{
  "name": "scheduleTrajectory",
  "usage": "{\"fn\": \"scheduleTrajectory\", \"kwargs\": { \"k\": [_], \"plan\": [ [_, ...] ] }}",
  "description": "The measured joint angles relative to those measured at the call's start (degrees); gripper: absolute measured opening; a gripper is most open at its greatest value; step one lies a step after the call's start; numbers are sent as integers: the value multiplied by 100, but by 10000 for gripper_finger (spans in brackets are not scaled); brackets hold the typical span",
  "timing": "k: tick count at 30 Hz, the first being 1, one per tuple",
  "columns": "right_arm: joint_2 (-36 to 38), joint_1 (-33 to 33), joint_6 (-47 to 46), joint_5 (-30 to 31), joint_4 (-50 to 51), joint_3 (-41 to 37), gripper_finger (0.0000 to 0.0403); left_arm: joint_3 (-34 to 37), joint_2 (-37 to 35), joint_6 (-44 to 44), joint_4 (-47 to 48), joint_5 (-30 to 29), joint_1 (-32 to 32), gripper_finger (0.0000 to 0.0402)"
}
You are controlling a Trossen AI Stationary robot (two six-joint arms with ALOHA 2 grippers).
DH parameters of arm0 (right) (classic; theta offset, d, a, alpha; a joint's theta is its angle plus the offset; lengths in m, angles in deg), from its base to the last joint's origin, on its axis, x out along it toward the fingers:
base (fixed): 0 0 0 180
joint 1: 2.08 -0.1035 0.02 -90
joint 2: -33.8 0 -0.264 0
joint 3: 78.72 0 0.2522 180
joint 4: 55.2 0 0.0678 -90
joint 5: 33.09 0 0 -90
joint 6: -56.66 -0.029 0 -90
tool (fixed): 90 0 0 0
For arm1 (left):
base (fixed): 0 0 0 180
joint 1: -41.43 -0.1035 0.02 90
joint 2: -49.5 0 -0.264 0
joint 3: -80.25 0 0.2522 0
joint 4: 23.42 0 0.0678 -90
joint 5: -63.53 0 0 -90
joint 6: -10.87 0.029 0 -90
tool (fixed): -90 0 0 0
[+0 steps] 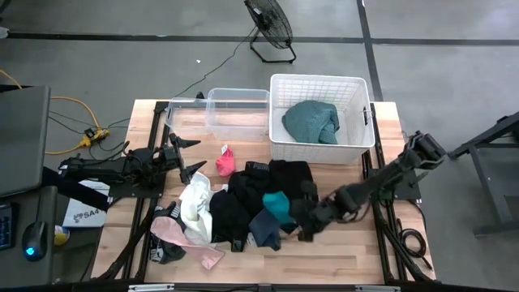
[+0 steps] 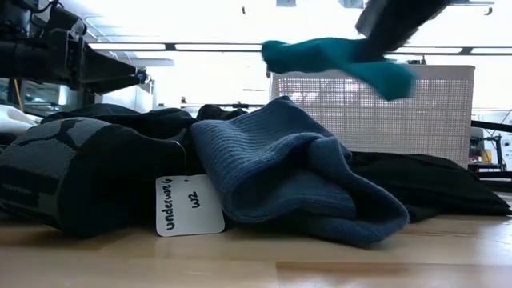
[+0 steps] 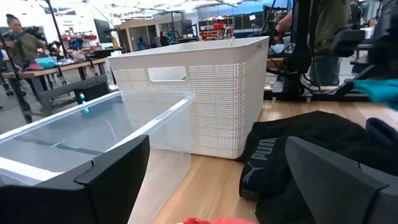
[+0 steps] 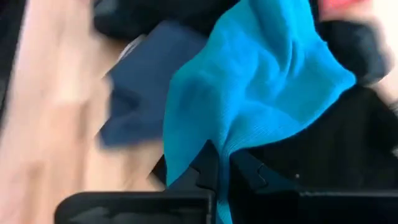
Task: Pick & Place Cloths
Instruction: Put the blue sock into the left transparent bin
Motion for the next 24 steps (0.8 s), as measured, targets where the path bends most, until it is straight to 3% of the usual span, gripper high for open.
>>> {"fn": "scheduleTrajectory", "kwargs": {
  "k": [9,13,17,21,24],
  "plan": [
    [-46,1489,2092,-15,-2012,2,4,-1,0,-492,-166,0,0,367],
    [-46,2306,3017,-654,-3052,2,4,-42,2,-760,-370,-81,1,367],
    [-73,3178,3588,-1599,-3636,2,4,-210,9,-997,-313,-758,0,367],
    [-249,3937,3651,-2288,-4001,2,4,-437,52,-810,-668,-1352,-2,367],
    [-438,4321,3460,-2622,-4368,5,4,-548,367,-514,-968,-1406,-4,367]
  ]
}}
